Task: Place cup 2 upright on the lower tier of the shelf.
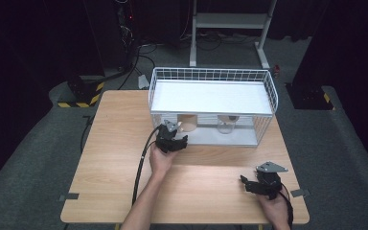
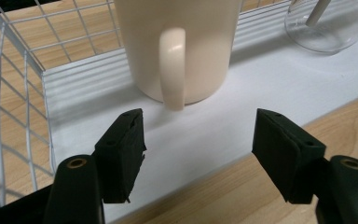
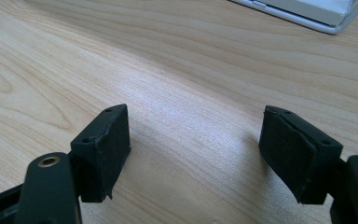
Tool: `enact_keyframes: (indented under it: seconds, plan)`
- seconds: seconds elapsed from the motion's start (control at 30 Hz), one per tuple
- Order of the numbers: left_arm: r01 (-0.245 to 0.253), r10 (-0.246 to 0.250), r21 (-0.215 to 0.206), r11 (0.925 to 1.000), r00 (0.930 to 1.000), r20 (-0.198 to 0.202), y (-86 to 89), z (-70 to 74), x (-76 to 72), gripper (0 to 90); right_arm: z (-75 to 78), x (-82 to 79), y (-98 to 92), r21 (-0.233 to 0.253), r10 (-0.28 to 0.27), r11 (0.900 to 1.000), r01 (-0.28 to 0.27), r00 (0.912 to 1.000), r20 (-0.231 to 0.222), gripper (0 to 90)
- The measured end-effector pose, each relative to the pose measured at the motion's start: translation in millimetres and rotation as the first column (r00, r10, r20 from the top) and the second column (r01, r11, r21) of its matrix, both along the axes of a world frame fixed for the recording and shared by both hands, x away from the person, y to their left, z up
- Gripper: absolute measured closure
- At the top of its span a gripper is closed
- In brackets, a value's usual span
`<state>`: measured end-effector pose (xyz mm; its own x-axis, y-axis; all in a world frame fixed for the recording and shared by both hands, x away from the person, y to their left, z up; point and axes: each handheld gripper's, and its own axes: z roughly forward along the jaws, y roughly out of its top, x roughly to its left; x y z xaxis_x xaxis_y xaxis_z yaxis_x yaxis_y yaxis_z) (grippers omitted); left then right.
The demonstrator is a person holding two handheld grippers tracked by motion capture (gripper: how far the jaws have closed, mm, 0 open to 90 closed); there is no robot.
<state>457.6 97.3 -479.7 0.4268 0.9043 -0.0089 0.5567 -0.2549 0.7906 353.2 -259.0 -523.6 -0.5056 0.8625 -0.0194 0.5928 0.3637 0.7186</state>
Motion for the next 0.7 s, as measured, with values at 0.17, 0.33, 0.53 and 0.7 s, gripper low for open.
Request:
enact_keyframes:
  seconds: [0.17,0.33,0.53,0.7]
  plan:
    - [0.009,-0.009,0.008,0.9999,0.9999,0.012,2.7,4.4,-4.7,35.5,0.0,0.0,0.0,0.000,0.000,1.000,0.000,1.0000,0.000,24.7]
    - [0.012,-0.012,-0.013,0.9998,0.9996,0.027,4.6,9.3,-8.4,35.3,0.0,0.0,0.0,0.000,-0.001,1.000,0.001,1.0000,0.000,24.7]
    - [0.007,-0.006,-0.047,0.9989,0.9998,0.020,9.7,11.6,-12.1,35.2,0.0,0.0,0.0,0.000,-0.002,1.000,0.002,1.0000,0.000,24.7]
    - [0.013,-0.012,-0.054,0.9985,0.9997,0.021,13.1,13.9,-16.4,35.2,0.0,0.0,0.0,0.000,-0.003,1.000,0.003,1.0000,-0.001,24.7]
